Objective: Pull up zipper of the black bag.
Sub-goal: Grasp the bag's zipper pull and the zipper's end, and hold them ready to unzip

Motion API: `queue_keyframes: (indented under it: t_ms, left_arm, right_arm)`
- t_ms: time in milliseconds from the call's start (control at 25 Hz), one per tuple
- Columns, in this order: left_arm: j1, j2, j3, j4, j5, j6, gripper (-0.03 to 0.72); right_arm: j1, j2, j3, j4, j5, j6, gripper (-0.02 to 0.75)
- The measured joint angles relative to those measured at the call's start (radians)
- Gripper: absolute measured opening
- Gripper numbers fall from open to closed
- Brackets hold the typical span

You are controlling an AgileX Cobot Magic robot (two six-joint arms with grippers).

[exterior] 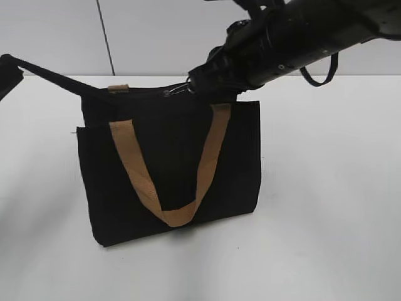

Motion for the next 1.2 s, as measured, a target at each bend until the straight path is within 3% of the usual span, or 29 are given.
queue_keyframes:
  t_ms: [400,800,880,1080,1200]
  left_arm:
    - [0.0,0.0,0.0,-0.012,-0.003,0.0,0.027]
    - [0.0,0.0,0.0,-0.007,-0.002,0.0,0.027]
    - [0.0,0.0,0.0,-0.008,0.019,0.0,0.027]
    - [0.001,0.0,0.0,-0.024,0.067,0.0,0.064]
    - [0.001,-0.002,0.0,-0.029,0.091,0.0,0.185]
  right_arm:
    - [-0.133,-0.035,0.001,-0.031,0.078,0.034,-0.001]
    - [-0.141,-0.05,0.001,-0.032,0.108,0.041,0.006]
    - [-0.141,-0.05,0.001,-0.032,0.113,0.041,0.056]
    - [-0.122,-0.05,0.001,-0.032,0.113,0.041,0.33]
    - [-0.119,-0.053,0.001,-0.033,0.114,0.042,0.44]
